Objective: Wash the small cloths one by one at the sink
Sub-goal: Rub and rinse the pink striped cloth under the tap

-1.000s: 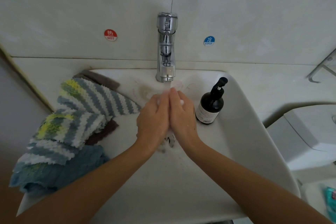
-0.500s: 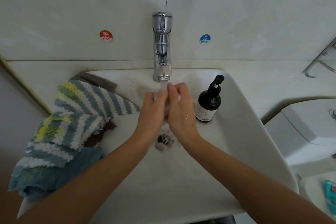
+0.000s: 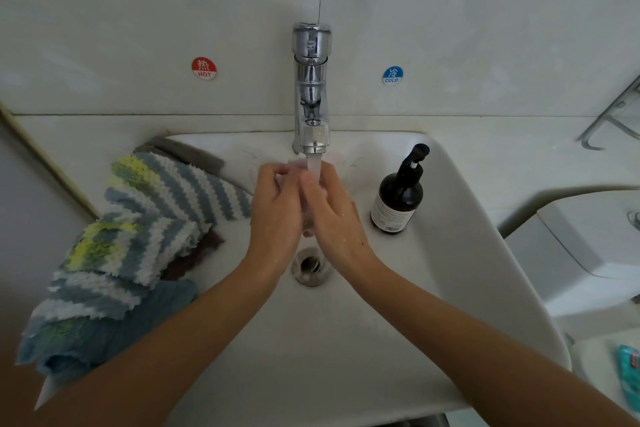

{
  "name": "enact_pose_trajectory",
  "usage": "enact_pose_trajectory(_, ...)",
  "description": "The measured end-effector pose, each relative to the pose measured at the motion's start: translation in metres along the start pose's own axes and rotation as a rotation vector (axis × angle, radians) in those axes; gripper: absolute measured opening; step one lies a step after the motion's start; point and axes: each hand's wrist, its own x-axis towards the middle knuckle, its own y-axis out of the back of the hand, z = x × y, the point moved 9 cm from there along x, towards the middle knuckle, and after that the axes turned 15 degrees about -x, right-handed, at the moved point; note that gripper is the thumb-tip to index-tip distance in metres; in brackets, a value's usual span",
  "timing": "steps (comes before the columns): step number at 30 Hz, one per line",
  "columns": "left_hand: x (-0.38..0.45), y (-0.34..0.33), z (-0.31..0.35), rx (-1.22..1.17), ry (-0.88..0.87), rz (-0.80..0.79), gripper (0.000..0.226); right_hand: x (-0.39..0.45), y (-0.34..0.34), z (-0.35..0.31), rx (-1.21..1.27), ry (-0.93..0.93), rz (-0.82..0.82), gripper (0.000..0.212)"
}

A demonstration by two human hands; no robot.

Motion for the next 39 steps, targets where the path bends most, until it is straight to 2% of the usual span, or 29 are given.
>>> enact_pose_trajectory(3,-0.002,0.001,0.004,0.054,-0.074,0.021,0.017,-0.003,0.003,-0.007,-0.004,0.039,0.069,0.033)
enact_pose_trajectory(10,-0.002,0.003,-0.007,0.032,-0.002,0.063,0.045,-0.006,0.007,0.002,0.068,-0.073,0.133,0.033)
enact_pose_trajectory(13,-0.003,0.004,-0.012,0.020,0.055,0.091,0.046,-0.006,0.009,0.001,0.144,-0.080,0.161,0.039)
enact_pose_trajectory(16,-0.002,0.003,-0.012,-0.011,0.091,0.101,0.046,-0.006,0.011,-0.001,0.080,-0.095,0.179,0.044)
enact_pose_trajectory(20,0.000,0.001,-0.003,0.061,0.040,0.092,0.041,-0.001,0.012,-0.005,0.067,-0.059,0.156,0.041)
enact_pose_trajectory(25,-0.001,-0.009,-0.003,0.159,0.011,-0.044,0.043,-0.003,0.020,-0.006,0.079,-0.024,0.143,0.022)
enact_pose_trajectory(30,0.004,-0.018,-0.009,0.503,0.026,-0.231,0.080,-0.002,0.038,-0.014,0.052,0.128,0.253,0.017)
enact_pose_trajectory(32,0.006,-0.022,-0.011,0.526,0.029,-0.297,0.061,-0.002,0.036,-0.014,0.060,0.150,0.224,0.016)
enact_pose_trajectory(34,0.008,-0.018,-0.012,0.460,0.052,-0.280,0.039,-0.002,0.033,-0.014,0.105,0.151,0.180,0.010)
enact_pose_trajectory(36,0.008,-0.011,-0.013,0.344,0.058,-0.211,0.035,0.000,0.027,-0.011,0.136,0.116,0.131,0.006)
enact_pose_trajectory(39,0.004,-0.006,-0.003,0.241,-0.039,-0.128,0.028,0.003,0.019,-0.004,0.068,0.066,0.089,0.015)
